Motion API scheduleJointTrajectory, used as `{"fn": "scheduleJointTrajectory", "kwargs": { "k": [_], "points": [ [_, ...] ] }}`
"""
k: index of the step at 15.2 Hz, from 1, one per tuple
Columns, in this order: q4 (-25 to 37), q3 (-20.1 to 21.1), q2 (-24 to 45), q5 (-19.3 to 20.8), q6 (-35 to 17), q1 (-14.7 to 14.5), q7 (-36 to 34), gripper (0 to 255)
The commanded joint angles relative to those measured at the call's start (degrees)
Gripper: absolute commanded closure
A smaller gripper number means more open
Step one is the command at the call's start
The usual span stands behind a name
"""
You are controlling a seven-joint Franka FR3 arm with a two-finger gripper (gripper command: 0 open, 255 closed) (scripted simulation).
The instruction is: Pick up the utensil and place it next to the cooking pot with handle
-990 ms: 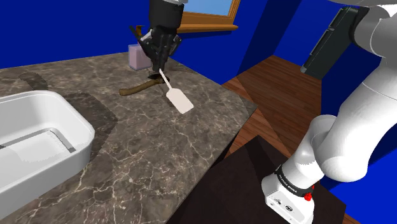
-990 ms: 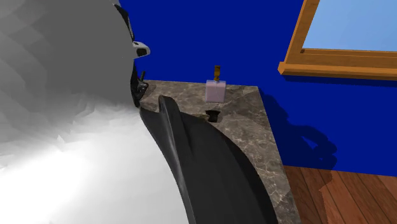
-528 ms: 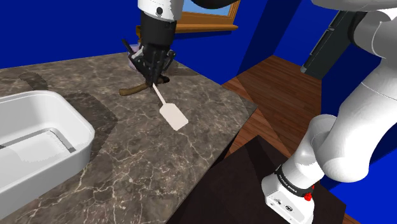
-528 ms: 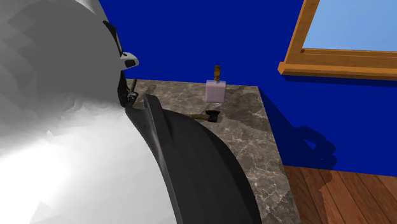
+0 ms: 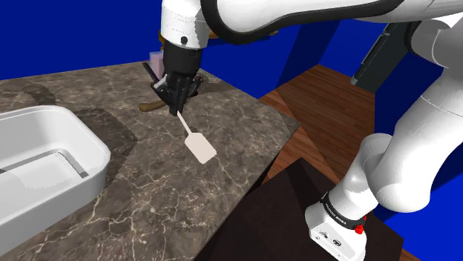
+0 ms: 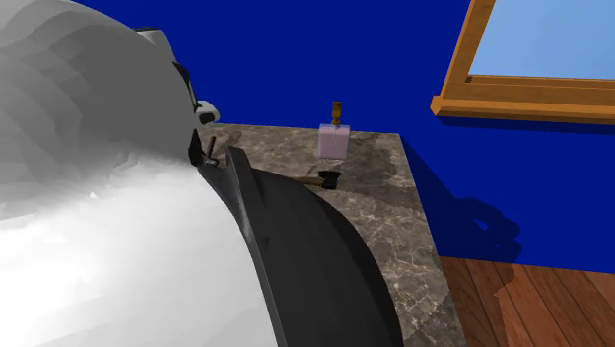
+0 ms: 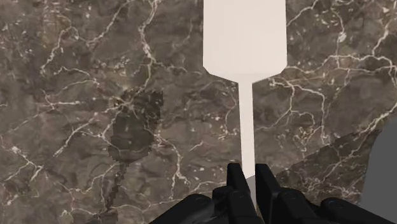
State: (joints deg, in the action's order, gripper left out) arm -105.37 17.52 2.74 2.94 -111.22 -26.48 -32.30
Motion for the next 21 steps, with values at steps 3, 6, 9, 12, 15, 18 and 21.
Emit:
{"fn": "scheduleJointTrajectory", "kwargs": {
  "k": [3, 6, 9, 12, 15, 18, 21],
  "points": [
    [-2.7, 0.0, 0.3, 0.2, -3.0, 0.0, -0.2, 255],
    [-4.4, 0.0, 0.8, 0.4, -5.2, 0.0, -0.4, 255],
    [-6.0, 0.0, 1.5, 0.7, -7.4, -0.1, -0.7, 255],
    [-7.5, 0.0, 2.2, 1.0, -9.6, -0.1, -1.0, 255],
    [-8.9, -0.1, 3.0, 1.4, -11.7, -0.1, -1.3, 255],
    [-10.1, -0.1, 3.9, 1.8, -13.9, -0.2, -1.6, 255],
    [-11.3, -0.2, 5.0, 2.3, -16.0, -0.3, -2.0, 255]
  ]
}}
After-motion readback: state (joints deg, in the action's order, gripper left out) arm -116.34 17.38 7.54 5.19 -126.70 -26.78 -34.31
